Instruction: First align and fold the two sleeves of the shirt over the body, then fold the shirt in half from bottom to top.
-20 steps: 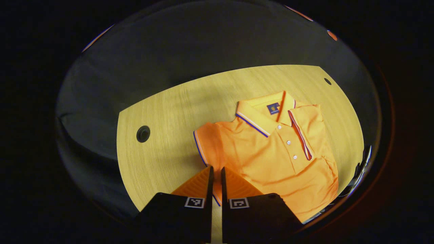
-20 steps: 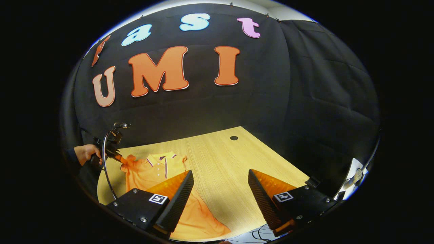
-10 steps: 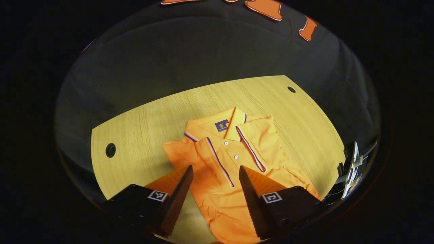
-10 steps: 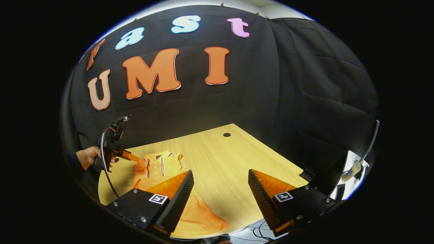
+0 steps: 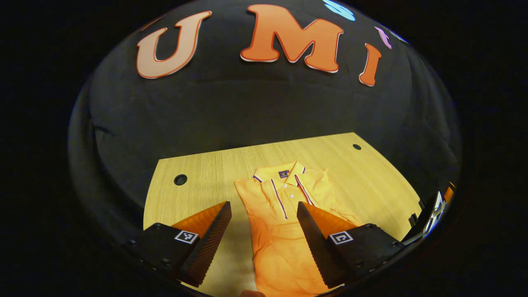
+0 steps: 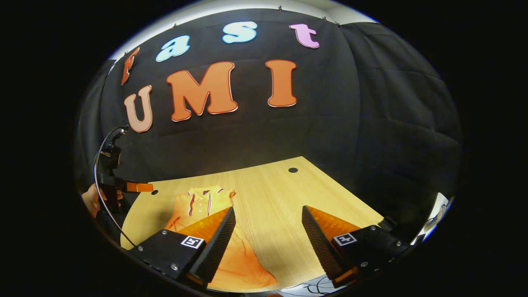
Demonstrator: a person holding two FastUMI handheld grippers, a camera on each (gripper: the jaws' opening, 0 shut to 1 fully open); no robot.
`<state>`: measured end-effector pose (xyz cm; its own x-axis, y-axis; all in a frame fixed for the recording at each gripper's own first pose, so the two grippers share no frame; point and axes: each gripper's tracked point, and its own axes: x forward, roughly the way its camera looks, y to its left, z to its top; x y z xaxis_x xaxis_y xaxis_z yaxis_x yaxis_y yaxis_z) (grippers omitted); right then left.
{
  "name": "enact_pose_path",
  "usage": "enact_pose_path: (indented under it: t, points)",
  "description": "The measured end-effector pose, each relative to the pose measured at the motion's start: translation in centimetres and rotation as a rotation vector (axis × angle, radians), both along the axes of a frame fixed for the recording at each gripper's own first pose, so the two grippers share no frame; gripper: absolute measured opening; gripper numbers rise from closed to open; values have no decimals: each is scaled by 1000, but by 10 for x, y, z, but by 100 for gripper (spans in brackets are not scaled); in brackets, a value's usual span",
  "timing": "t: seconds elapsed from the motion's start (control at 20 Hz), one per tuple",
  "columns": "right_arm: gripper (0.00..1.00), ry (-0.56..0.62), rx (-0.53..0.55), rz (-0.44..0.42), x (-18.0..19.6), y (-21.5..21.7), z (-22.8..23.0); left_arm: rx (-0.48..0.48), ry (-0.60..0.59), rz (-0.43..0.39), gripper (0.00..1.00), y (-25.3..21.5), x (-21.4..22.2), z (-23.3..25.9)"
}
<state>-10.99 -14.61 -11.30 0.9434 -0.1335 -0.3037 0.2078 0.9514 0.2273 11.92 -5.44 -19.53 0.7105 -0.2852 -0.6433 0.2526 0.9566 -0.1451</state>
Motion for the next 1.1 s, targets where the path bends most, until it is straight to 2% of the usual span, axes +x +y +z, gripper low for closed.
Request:
enact_pose_path:
  t: [0.15, 0.25, 0.5, 0.65, 0.85, 1.0, 1.1]
  points:
    - [98, 20, 17, 87, -3, 13, -17, -21, -91, 74, 99, 17, -34, 39]
    - [98, 43, 25, 143, -8, 22, -32, 5, -103, 107, 99, 29, -64, 49]
    - [98, 78, 8, 257, -25, 33, -59, 27, -124, 193, 99, 44, -136, 44]
    - [98, 132, 19, 328, -36, 45, -83, 46, -39, 209, 99, 46, -181, 18]
    - [98, 267, 30, 401, -48, 61, -131, 54, 150, 225, 99, 44, -235, -36]
    - [99, 363, 20, 418, -56, 65, -163, 58, 275, 219, 99, 44, -257, -72]
    - [98, 420, 15, 436, -60, 69, -182, 81, 343, 209, 99, 41, -257, -87]
